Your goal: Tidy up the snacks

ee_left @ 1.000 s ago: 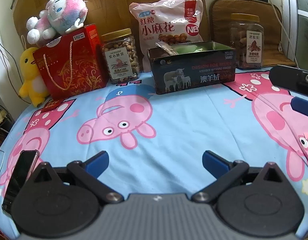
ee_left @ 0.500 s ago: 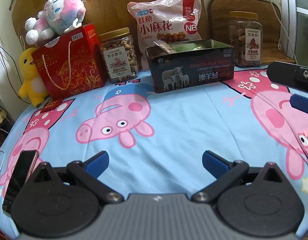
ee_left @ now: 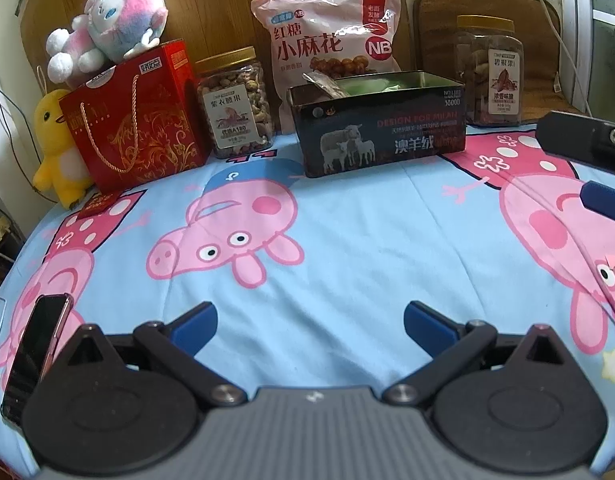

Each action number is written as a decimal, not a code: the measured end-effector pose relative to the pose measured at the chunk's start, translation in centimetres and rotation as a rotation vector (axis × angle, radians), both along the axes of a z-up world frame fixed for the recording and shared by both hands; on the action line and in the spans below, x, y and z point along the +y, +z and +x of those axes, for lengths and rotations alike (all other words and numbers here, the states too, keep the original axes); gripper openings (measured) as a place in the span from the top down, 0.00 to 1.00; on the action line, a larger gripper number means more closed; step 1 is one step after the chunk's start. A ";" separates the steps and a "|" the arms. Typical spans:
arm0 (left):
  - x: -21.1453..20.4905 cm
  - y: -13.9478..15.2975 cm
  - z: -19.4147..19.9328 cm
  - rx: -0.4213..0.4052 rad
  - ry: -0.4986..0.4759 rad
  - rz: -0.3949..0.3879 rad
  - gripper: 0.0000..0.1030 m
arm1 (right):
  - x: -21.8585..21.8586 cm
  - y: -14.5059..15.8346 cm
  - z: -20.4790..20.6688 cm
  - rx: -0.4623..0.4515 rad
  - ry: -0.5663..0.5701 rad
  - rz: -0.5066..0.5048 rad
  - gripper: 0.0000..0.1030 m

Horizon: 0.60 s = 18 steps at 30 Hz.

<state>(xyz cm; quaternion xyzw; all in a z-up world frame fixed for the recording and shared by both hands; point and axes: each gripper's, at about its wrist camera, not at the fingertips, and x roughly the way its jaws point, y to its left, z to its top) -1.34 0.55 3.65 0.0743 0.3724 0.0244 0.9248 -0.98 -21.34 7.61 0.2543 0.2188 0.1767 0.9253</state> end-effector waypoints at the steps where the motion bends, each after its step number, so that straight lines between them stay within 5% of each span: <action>1: 0.0 0.0 0.0 0.001 0.000 -0.001 0.00 | 0.0 0.0 0.0 0.000 0.000 0.000 0.15; 18: 0.1 -0.2 0.1 0.006 -0.005 -0.003 0.00 | -0.1 -0.1 0.0 0.003 0.002 0.002 0.15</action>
